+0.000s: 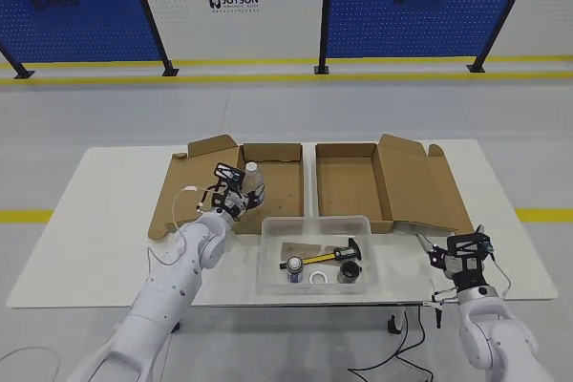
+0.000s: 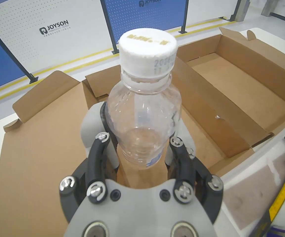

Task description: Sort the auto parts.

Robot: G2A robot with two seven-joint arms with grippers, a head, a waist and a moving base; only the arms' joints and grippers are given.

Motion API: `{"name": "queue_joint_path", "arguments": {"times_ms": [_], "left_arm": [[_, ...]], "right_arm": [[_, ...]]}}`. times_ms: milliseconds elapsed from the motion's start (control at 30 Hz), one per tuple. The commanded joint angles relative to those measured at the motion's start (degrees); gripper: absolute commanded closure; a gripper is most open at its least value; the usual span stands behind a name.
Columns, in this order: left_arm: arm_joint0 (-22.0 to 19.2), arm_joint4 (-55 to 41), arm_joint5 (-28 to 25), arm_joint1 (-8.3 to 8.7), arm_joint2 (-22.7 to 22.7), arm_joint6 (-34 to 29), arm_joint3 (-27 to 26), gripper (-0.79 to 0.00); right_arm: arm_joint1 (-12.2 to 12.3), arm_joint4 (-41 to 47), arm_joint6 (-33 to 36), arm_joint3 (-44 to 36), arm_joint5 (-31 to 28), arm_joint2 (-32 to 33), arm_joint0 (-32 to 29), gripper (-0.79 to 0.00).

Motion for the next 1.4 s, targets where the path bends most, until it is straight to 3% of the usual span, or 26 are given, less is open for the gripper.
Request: {"name": "queue_joint_path", "arguments": {"times_ms": [0, 267, 300, 400, 433, 667, 867, 1133, 1367], "left_arm": [[-0.2, 0.3, 0.1, -0.21, 0.4, 0.0, 1.0, 0.000], [-1.2, 0.6, 0.3, -0.88, 1.1, 0.6, 4.0, 0.000], [-1.3, 0.6, 0.3, -0.96, 1.2, 0.5, 4.2, -0.222], [-1.5, 0.6, 0.4, -1.13, 1.2, 0.5, 4.7, -0.702], [-1.6, 0.6, 0.5, -1.16, 1.2, 0.5, 4.9, -0.785], [-1.9, 1.0, 0.4, -1.15, 0.4, 0.4, 5.2, -0.785], [-0.6, 1.2, -0.2, -0.66, -1.2, 0.6, 1.4, -0.785], [4.9, 2.8, -1.7, 1.28, -6.4, -1.5, -10.1, -0.785], [12.7, 5.2, -3.2, 3.08, -11.4, -6.9, -26.0, -0.785]], "right_arm": [[0.0, 0.0, 0.0, 0.0, 0.0, 0.0, 0.0, -0.785], [0.0, 0.0, 0.0, 0.0, 0.0, 0.0, 0.0, -0.785], [0.0, 0.0, 0.0, 0.0, 0.0, 0.0, 0.0, -0.785], [0.0, 0.0, 0.0, 0.0, 0.0, 0.0, 0.0, -0.785], [0.0, 0.0, 0.0, 0.0, 0.0, 0.0, 0.0, -0.785], [0.0, 0.0, 0.0, 0.0, 0.0, 0.0, 0.0, -0.785], [0.0, 0.0, 0.0, 0.0, 0.0, 0.0, 0.0, -0.785], [0.0, 0.0, 0.0, 0.0, 0.0, 0.0, 0.0, -0.785], [0.0, 0.0, 0.0, 0.0, 0.0, 0.0, 0.0, -0.785]]}}
